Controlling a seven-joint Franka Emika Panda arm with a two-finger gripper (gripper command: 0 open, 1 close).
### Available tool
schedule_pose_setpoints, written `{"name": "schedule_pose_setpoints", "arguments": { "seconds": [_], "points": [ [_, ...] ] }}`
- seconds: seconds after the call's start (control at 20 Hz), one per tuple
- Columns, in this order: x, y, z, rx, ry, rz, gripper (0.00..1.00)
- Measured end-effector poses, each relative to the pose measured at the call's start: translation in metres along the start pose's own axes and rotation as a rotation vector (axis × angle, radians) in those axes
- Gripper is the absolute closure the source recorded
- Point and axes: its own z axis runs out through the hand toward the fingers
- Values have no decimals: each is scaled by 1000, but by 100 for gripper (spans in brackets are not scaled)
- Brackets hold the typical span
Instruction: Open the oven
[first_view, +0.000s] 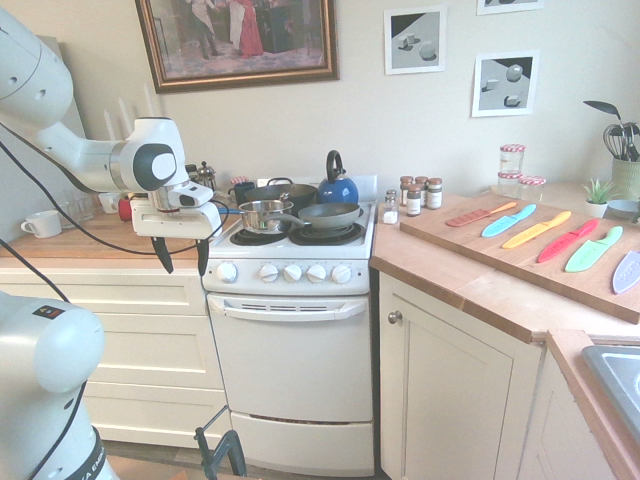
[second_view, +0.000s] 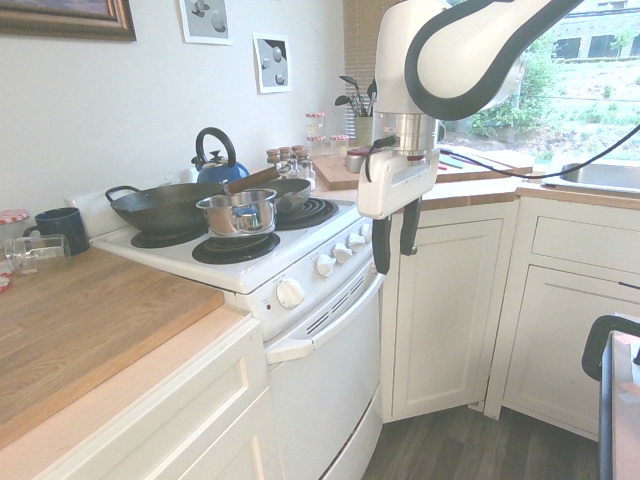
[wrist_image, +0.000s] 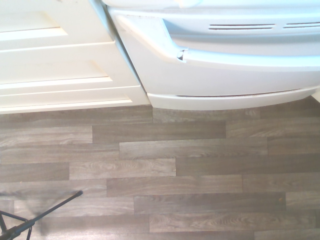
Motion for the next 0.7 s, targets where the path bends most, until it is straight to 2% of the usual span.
{"name": "schedule_pose_setpoints", "arguments": {
  "seconds": [0.2, 0.4, 0.7],
  "points": [
    [15, 15, 14, -37, 14, 15, 0],
    [63, 58, 71, -79, 19, 41, 0],
    [85, 64, 139, -34, 12, -72, 0]
  ]
}}
